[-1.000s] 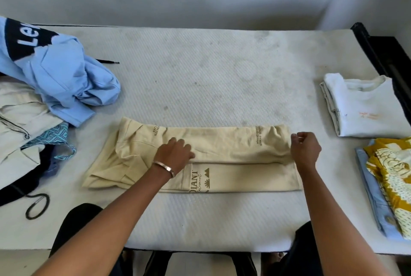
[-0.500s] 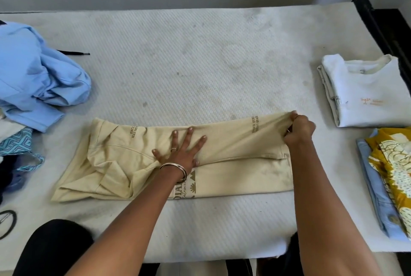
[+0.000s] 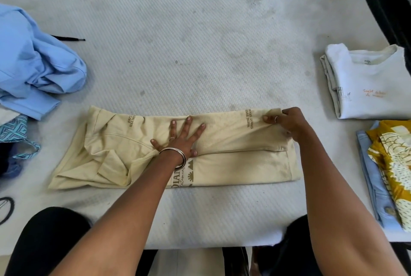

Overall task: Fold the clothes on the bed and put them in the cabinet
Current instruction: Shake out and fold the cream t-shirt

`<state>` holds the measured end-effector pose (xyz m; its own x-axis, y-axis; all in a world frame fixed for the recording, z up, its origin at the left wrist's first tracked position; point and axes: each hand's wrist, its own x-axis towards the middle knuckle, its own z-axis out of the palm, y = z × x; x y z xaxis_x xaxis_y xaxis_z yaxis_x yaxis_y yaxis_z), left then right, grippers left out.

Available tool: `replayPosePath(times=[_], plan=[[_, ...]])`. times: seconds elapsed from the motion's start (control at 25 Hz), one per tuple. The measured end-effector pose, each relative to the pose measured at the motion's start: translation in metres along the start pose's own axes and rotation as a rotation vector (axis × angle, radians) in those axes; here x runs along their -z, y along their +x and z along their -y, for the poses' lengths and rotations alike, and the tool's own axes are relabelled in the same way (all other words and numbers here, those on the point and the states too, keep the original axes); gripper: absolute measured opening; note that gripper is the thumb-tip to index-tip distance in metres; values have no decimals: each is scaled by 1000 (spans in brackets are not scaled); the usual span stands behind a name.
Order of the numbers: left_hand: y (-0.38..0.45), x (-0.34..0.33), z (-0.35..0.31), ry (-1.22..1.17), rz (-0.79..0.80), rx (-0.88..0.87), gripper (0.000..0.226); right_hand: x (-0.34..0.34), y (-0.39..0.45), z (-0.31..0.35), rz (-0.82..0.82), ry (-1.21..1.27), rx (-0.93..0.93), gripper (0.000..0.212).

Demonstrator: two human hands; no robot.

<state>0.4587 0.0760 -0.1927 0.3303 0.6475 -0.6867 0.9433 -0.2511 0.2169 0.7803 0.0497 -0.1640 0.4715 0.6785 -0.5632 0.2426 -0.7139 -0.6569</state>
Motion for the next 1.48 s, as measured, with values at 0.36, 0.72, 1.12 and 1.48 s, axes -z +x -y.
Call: replayPosePath(times=[0.36,0.72,1.12,1.48], plan=[[1,-2,1,4,12,-23,90,12,13,-4,-245,-19,23,41],[1,-1,3,-5,4,-23,89,-67,-65,-29,-620,-67,-273,57],[-20,-24,18,-120,-289,-134,69,-33,-93,-50,-690,-58,-74,41],[-91,-7,137,-561,-860,534,23,-134,-140,10,-263,-811,-10,40]])
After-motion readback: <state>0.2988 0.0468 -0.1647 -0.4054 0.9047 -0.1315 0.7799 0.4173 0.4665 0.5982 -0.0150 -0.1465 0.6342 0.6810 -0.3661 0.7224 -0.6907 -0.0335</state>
